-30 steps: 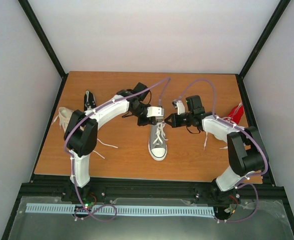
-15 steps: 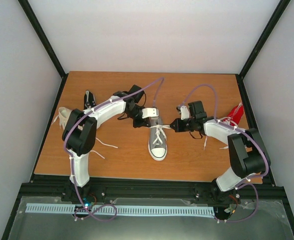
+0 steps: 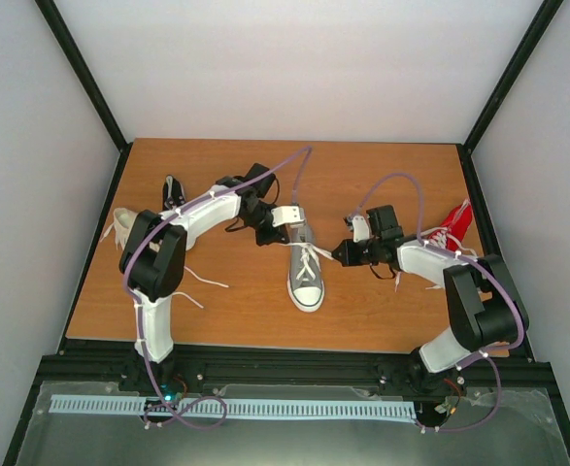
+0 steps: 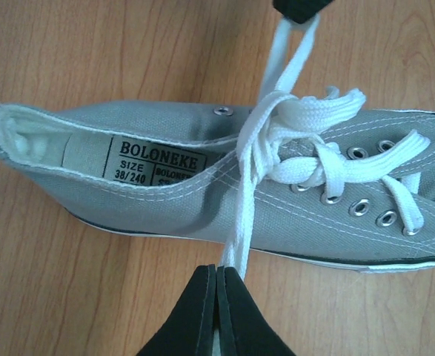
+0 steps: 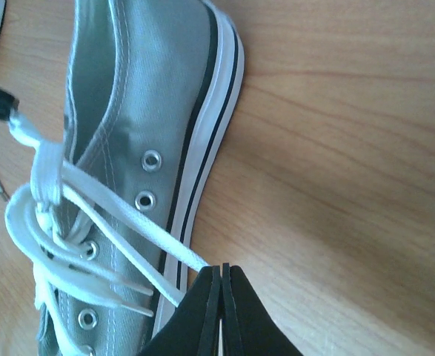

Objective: Tie the shoes

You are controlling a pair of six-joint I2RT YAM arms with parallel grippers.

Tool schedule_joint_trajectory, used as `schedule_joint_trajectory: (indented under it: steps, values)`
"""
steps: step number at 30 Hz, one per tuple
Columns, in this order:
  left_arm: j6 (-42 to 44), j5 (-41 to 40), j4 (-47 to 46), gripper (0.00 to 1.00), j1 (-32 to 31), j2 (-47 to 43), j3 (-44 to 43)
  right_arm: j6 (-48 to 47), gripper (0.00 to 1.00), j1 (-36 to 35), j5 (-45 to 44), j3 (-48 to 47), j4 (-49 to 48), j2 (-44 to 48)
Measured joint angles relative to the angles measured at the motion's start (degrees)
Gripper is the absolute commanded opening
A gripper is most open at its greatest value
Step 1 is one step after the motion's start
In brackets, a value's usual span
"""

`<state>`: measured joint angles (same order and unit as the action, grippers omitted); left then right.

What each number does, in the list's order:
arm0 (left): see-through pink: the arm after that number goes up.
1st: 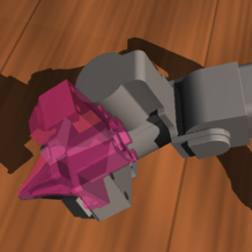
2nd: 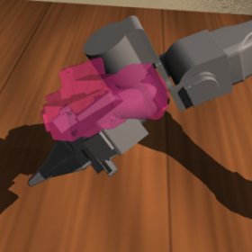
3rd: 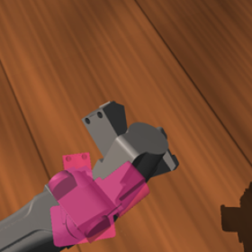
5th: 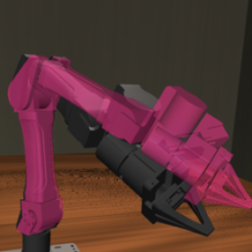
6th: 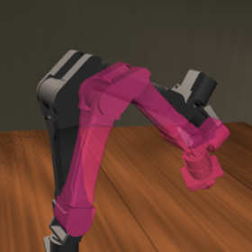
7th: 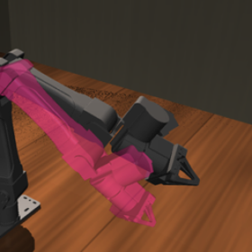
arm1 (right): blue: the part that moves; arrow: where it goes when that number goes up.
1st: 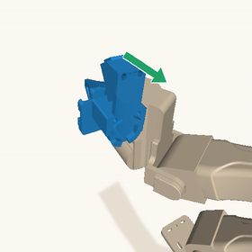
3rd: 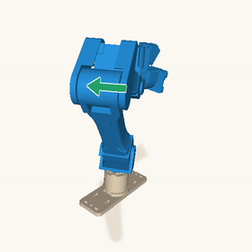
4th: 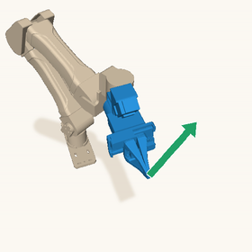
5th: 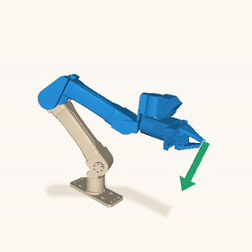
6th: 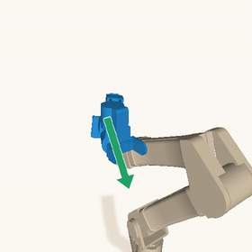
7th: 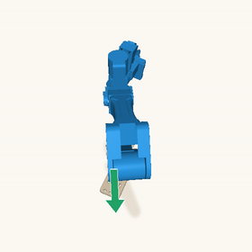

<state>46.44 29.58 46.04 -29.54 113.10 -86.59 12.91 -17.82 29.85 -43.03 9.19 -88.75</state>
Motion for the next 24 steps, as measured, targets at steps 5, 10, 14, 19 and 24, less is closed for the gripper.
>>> schedule_joint_trajectory:
  steps: [5, 10, 14, 19, 24]
  values:
    - [-0.39, -0.57, -1.18, 0.01, 0.28, 0.72, 0.0, 0.0, 0.03, 0.04, 1.99, 2.03, -0.39, 0.02]
    - [-0.44, -1.11, -1.66, 0.01, 0.31, 1.88, 0.0, 0.0, 0.03, 0.07, 2.14, 2.75, -0.46, 0.02]
    - [-0.5, -1.07, -1.77, 0.01, 0.63, 2.03, 0.0, 0.0, 0.03, 0.09, 2.03, 3.06, -0.87, 0.02]
    - [-0.66, -1.09, -2.47, 0.01, 1.16, 2.03, 0.0, 0.0, 0.03, 0.09, 2.71, 3.41, -1.31, 0.02]
    - [-1.11, -1.05, -2.86, 0.01, 1.38, 2.6, 0.0, 0.04, 0.03, -2.05, 5.18, 4.24, -1.9, 1.11]
